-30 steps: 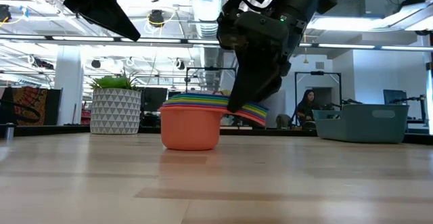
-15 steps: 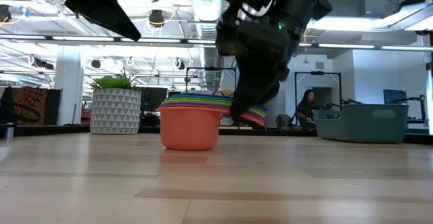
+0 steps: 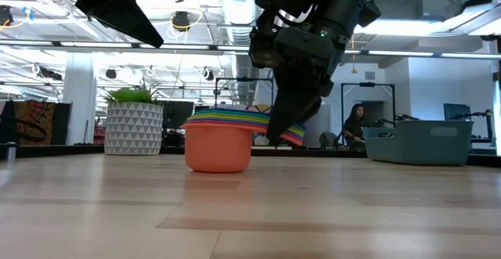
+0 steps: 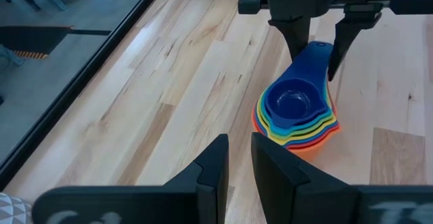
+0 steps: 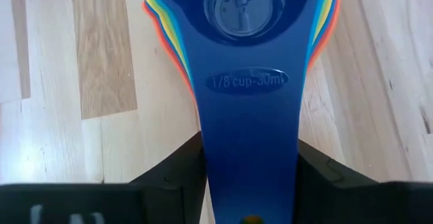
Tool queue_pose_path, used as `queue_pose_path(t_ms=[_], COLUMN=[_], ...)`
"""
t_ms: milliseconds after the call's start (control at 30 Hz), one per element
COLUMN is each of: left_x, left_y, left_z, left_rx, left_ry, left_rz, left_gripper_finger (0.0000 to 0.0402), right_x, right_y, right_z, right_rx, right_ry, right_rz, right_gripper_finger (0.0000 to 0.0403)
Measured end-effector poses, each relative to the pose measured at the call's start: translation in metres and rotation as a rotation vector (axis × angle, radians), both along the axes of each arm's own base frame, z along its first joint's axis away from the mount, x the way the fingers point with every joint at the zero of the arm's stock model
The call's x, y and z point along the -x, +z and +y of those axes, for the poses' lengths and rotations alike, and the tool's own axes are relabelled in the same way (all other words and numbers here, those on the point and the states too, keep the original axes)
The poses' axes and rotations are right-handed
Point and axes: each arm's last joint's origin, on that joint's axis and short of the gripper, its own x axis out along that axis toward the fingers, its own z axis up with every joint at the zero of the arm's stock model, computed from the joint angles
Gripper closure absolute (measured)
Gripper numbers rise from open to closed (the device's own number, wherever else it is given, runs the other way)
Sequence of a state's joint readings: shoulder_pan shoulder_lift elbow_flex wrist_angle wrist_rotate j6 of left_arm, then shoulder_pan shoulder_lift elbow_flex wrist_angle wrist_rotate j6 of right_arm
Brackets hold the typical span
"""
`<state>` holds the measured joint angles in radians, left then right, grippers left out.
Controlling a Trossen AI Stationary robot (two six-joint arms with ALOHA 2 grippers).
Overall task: Nest measuring cups in basket
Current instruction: Put the nested measuring cups into the blue bin
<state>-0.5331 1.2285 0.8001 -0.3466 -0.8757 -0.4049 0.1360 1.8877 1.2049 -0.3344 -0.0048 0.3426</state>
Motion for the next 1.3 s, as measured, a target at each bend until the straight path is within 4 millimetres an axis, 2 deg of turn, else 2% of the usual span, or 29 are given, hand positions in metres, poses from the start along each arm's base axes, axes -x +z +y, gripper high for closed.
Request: queue_pose_path(t_ms=[1300], left_x=[0.0007], left_y=[-0.0009], left_z=[0.0004], left_rx=[-0.003], left_ry=[0.001], left_rz=[0.01], left_gripper_finger=[0.0347], right_x=[0.0021], right_y=[0.0034], right_z=[0.0023], right_rx=[0.023], right_ry=[-0.026], right_rz=[-0.002], right_gripper_finger=[0.0241])
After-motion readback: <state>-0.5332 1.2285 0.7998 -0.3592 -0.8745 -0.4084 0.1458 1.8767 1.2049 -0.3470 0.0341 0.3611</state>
